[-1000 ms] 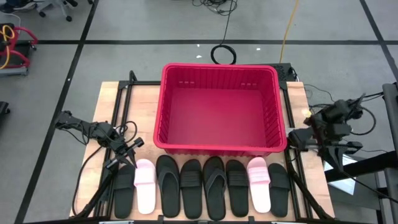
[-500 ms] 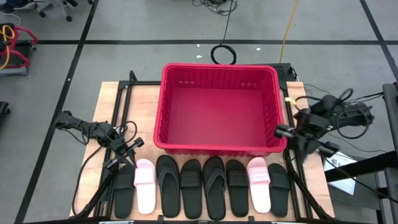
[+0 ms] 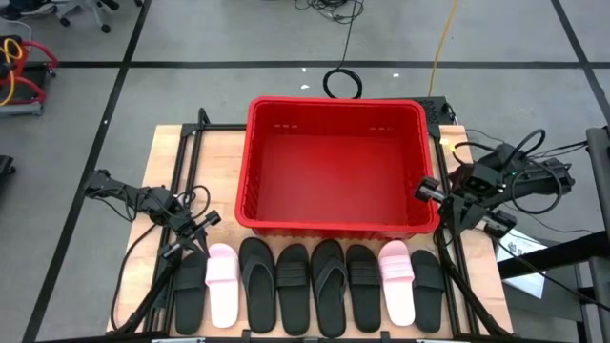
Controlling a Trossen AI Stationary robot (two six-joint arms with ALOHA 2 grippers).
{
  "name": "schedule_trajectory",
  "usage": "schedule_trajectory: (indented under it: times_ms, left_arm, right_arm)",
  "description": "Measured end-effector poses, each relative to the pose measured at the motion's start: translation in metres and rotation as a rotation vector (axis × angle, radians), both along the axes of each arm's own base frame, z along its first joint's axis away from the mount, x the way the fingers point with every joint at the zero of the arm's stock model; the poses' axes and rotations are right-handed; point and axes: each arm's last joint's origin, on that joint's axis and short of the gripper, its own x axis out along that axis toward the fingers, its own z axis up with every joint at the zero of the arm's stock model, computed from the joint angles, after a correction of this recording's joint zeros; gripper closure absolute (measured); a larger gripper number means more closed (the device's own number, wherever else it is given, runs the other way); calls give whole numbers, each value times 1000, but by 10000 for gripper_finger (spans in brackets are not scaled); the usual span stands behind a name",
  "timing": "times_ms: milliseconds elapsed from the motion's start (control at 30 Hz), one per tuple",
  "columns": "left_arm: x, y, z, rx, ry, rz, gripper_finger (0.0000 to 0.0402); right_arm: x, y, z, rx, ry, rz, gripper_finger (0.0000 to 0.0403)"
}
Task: Pick and place slides into bin
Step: Put the black slide into the red bin
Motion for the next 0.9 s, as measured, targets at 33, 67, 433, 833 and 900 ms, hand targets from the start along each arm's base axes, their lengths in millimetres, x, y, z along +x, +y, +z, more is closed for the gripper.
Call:
schedule_trajectory:
  times_ms: [33, 67, 433, 833, 900]
  left_arm:
    - [0, 0, 0, 0, 1, 0, 400]
    - [0, 0, 0, 0, 0, 0, 398]
    - [0, 0, 0, 0, 0, 0, 374]
    - [0, 0, 0, 0, 0, 0, 394]
    - [0, 0, 0, 0, 0, 0, 399]
  right_arm:
    - [0, 0, 0, 0, 1, 0, 403]
    - [0, 0, 0, 0, 2, 0, 403]
    - [18, -16, -18, -56, 111, -367, 403]
    - [43, -61, -32, -224, 158, -1013, 403]
    - [46, -67, -32, -261, 176, -1099, 403]
